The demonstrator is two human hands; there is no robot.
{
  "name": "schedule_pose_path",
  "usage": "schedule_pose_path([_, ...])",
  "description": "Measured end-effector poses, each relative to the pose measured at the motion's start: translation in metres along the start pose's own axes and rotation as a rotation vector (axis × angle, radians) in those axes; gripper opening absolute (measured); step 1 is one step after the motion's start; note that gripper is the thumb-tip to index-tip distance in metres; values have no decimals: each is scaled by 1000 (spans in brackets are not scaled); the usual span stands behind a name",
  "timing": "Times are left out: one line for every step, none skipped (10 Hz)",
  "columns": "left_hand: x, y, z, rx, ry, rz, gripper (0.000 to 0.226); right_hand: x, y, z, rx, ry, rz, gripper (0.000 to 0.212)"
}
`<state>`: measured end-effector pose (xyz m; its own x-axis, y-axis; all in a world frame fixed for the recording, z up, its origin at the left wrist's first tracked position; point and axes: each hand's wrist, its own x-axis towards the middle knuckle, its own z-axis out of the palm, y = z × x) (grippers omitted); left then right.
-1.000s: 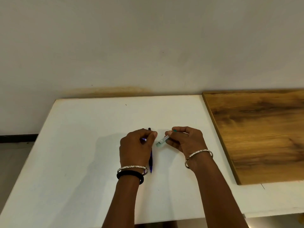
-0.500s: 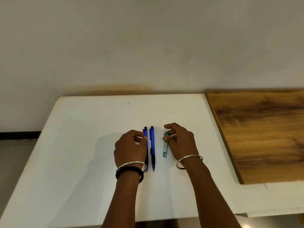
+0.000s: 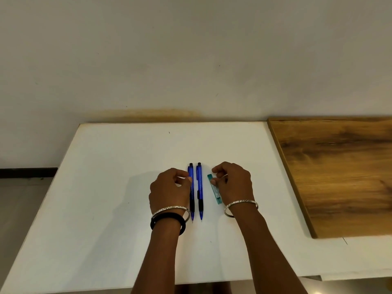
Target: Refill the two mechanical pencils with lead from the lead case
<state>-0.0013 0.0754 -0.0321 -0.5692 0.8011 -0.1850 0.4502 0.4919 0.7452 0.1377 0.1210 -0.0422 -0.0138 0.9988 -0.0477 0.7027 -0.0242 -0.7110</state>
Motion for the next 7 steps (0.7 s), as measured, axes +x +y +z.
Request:
schedule_pose_path([1, -1, -1, 9, -4, 4, 7, -1, -3, 3, -9, 6, 45, 18])
schedule_pose_path([1, -1, -2, 5, -7, 3, 8, -1, -5, 5, -4, 24, 73, 16])
schedule_pose_path([0, -2, -4, 12, -8, 8, 8, -1, -5, 5, 4, 26, 77, 17])
schedule_pose_path([-1, -1, -4, 4, -16, 15, 7, -2, -4, 3, 32, 23, 85, 17])
schedule_pose_path([-6, 3, -6, -15, -29, 15, 7, -4, -3, -3, 133, 30, 130, 17])
schedule_pose_path([-17, 2, -13, -33, -36, 43, 7, -13, -1, -15, 170, 94, 137, 15])
schedule_pose_path([-37, 0, -22, -33, -42, 62, 7, -40, -1, -27, 165, 134, 134, 16])
